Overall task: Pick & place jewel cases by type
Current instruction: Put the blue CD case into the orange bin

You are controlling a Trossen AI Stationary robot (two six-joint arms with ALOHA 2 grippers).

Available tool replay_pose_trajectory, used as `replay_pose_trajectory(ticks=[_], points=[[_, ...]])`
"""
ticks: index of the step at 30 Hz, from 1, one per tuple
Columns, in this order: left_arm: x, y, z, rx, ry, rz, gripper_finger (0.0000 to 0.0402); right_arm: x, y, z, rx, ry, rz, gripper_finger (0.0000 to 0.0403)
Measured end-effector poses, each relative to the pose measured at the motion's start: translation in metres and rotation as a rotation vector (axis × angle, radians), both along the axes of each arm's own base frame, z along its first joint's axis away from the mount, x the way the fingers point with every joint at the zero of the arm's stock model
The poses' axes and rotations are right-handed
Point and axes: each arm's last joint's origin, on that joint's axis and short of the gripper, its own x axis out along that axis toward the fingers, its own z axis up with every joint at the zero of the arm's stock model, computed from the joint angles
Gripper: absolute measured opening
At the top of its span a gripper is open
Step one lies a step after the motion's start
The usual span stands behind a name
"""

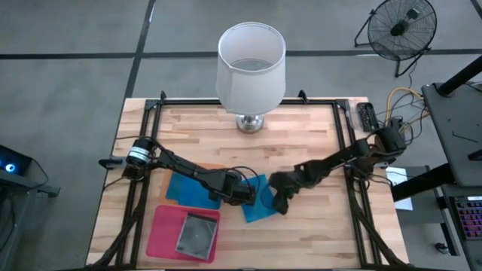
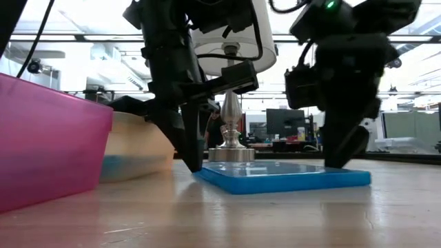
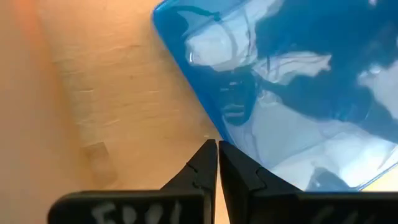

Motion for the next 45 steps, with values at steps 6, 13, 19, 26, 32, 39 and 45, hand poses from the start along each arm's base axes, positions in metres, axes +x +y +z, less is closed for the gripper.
replay_pose_trajectory(ticks=[6,13,19,26,32,39,45], points=[[0.001,0.0,0.001,-0.002,-0.009,-0.008,0.0,-0.007,0.028,0.0,-0.02,0.001,-0.018,0.0224],[0.002,-0.005,0.004,-0.03,-0.015,0.015,0.0,-0.012,0.038,0.003,-0.057,-0.008,-0.075,0.0224],[0.001,-0.005,0.015,0.003,0.028,0.015,0.0,-0.014,0.038,0.001,-0.072,0.005,-0.068,0.0224],[0.004,-0.004,0.042,0.068,0.058,0.017,0.0,-0.017,0.037,-0.001,-0.081,0.005,-0.06,0.0224],[0.005,-0.006,0.046,0.051,0.048,0.059,0.0,-0.026,0.037,0.007,-0.131,-0.032,-0.11,0.0224],[0.005,-0.018,0.051,0.053,0.011,0.041,0.0,-0.025,0.041,0.023,-0.155,-0.184,-0.004,0.0224],[0.005,-0.025,0.054,0.061,-0.009,0.007,0.0,-0.008,0.034,0.019,-0.163,-0.265,-0.013,0.0224]])
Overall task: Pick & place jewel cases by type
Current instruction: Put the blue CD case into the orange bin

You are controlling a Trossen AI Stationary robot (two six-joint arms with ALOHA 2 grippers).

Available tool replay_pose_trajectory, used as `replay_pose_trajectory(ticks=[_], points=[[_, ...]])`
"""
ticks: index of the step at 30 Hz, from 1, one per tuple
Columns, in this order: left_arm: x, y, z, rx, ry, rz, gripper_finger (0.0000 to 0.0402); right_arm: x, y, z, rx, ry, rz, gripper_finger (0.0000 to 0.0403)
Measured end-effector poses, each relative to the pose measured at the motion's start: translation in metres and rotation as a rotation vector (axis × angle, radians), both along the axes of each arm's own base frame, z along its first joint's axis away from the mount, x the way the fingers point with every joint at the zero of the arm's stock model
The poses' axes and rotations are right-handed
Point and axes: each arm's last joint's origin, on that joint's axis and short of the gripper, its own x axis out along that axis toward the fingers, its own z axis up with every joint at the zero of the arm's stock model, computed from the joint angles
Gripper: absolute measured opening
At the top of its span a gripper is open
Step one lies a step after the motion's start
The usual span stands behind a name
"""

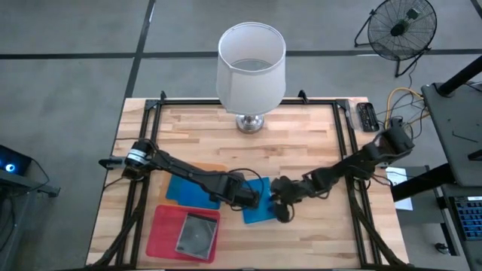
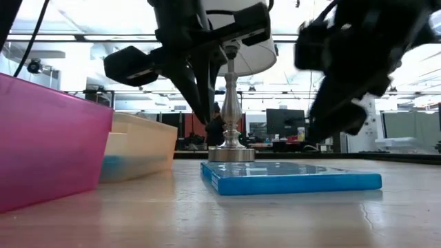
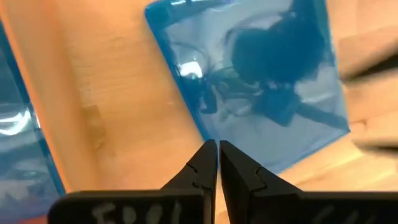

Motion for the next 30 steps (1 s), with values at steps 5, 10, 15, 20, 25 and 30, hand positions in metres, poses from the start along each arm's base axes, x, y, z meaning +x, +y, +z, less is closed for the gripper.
replay_pose_trajectory(ticks=[5,10,15,20,25,30], points=[[-0.002,-0.009,0.003,0.013,-0.011,-0.031,0.0,0.009,-0.007,-0.015,0.005,0.015,0.002,0.0224],[-0.002,-0.018,0.009,0.016,-0.037,-0.063,0.0,0.014,-0.007,-0.023,0.033,0.043,-0.025,0.0224],[-0.005,-0.027,0.009,0.017,-0.037,-0.091,0.0,0.007,0.002,-0.025,0.071,0.095,-0.061,0.0224],[-0.007,-0.033,0.01,0.016,-0.037,-0.104,0.0,-0.001,0.012,-0.027,0.073,0.149,-0.088,0.0224],[-0.008,-0.034,0.01,0.015,-0.037,-0.105,0.0,-0.009,0.02,-0.026,0.065,0.171,-0.153,0.0224],[-0.008,-0.034,0.01,0.013,-0.037,-0.108,0.0,-0.018,0.02,-0.022,0.047,0.208,-0.233,0.0223]])
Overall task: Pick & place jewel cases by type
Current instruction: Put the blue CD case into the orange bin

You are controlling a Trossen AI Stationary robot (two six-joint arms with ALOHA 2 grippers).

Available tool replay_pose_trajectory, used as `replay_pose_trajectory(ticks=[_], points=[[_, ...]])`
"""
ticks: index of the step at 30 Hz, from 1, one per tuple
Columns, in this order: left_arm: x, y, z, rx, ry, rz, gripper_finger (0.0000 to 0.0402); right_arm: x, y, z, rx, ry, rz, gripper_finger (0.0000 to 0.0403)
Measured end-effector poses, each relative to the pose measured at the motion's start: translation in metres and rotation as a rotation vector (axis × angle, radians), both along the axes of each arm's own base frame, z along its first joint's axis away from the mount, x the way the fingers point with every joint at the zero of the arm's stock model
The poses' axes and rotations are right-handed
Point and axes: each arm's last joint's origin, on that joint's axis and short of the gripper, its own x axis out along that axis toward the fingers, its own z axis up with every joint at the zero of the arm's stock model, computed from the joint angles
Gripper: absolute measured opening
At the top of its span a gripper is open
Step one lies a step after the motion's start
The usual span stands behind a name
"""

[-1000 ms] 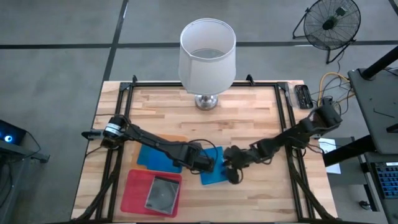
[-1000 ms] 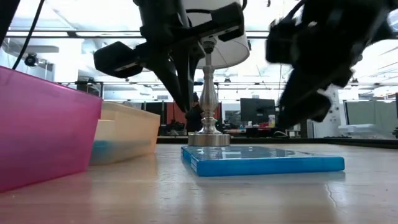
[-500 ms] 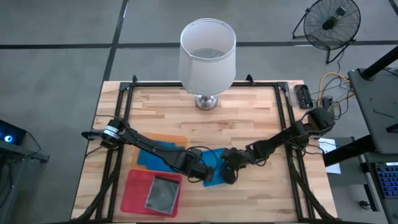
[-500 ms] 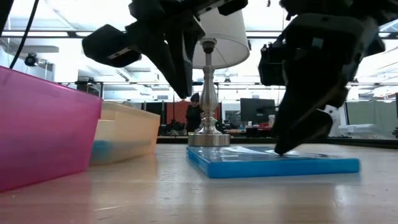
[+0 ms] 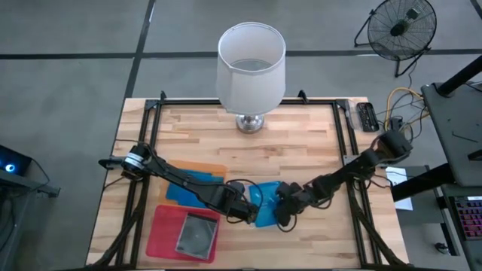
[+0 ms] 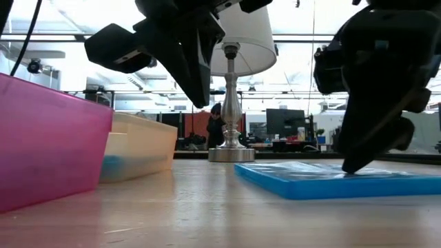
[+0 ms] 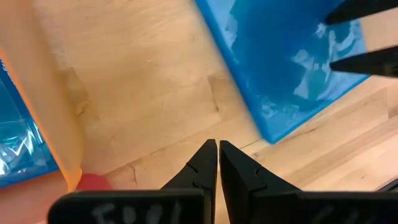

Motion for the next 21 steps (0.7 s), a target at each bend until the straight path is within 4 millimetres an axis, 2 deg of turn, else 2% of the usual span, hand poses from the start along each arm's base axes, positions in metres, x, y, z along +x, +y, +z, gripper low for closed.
replay_pose_trajectory(ticks=[8,13,16,21], points=[[0.002,-0.001,0.006,-0.002,-0.017,-0.016,0.0,-0.015,-0.001,0.006,-0.034,0.075,-0.09,0.0224],[0.003,-0.001,0.008,0.0,-0.025,-0.026,0.0,-0.019,0.0,0.011,-0.037,0.06,-0.105,0.0224],[0.003,-0.001,0.008,0.002,-0.026,-0.015,0.0,-0.021,0.0,0.019,-0.016,0.039,-0.124,0.0224],[0.003,0.0,0.008,0.014,-0.045,0.059,0.0,-0.035,0.0,0.047,-0.001,-0.013,-0.204,0.0224]])
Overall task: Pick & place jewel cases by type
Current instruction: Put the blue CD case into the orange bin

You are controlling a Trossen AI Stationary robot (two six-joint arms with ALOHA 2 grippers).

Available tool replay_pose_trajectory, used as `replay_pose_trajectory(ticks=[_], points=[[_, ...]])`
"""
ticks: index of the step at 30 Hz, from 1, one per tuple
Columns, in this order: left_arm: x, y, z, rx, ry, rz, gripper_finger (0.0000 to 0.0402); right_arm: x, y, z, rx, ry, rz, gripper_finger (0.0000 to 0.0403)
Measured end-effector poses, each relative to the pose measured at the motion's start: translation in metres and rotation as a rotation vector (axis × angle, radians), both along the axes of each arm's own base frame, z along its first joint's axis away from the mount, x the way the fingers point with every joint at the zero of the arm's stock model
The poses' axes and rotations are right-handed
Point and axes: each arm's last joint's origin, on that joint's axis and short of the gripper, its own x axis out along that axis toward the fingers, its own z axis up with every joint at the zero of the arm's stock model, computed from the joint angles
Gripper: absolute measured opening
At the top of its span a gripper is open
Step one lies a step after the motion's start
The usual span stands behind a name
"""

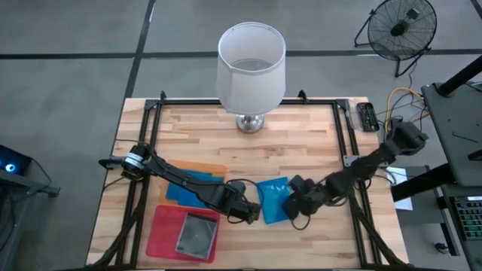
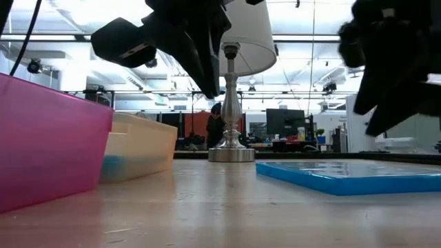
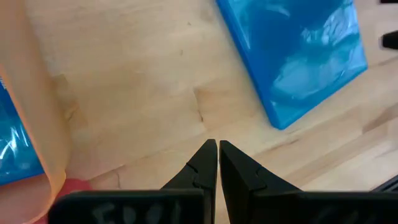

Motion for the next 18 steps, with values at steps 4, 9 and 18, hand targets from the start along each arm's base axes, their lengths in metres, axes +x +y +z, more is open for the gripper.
replay_pose_trajectory(ticks=[4,9,18], points=[[0.002,0.003,0.0,-0.009,-0.015,0.046,0.0,-0.019,-0.004,0.016,-0.034,-0.006,-0.045,0.0224],[0.012,0.01,-0.003,-0.036,-0.055,0.113,0.0,-0.032,-0.01,0.028,-0.06,-0.003,-0.016,0.0224],[0.031,0.016,-0.034,-0.101,-0.041,0.253,0.0,-0.039,-0.01,0.031,-0.135,0.011,0.1,0.0224]])
